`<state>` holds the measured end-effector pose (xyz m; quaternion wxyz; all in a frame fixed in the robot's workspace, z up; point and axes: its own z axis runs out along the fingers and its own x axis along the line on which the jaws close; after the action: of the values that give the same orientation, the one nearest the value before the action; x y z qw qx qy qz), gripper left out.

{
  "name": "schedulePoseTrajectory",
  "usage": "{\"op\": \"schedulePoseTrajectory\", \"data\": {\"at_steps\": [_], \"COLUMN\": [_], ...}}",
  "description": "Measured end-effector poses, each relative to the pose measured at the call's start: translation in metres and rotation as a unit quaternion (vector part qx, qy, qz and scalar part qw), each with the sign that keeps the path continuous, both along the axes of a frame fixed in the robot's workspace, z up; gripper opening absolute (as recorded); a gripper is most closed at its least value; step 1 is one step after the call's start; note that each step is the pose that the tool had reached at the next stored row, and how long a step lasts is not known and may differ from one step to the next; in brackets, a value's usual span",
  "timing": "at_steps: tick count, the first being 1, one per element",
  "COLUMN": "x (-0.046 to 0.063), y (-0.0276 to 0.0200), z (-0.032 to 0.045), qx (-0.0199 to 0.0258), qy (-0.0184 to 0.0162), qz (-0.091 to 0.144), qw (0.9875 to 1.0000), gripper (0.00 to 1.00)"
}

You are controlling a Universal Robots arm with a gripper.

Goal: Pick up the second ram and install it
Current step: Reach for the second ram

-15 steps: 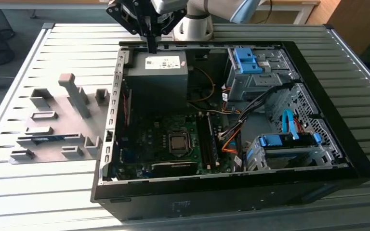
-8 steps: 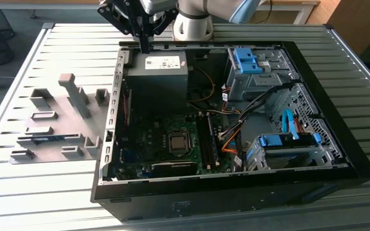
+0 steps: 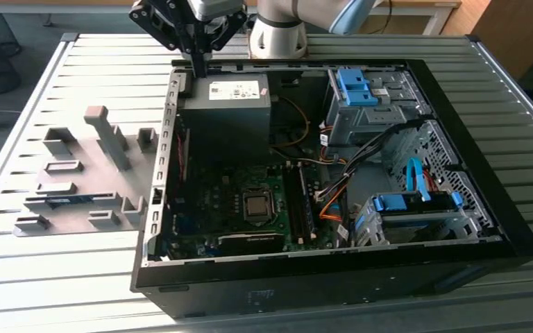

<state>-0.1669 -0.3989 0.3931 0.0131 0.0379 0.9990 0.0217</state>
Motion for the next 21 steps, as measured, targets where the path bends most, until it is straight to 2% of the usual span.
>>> {"op": "schedulePoseTrajectory", "data": {"at_steps": [21], "x": [-0.021], "y": [0.0000], "z": [-0.0009], "qx": [0.0000], "qy": [0.0000], "qz": [0.000], "qw": [1.0000], "gripper": [0.11]}}
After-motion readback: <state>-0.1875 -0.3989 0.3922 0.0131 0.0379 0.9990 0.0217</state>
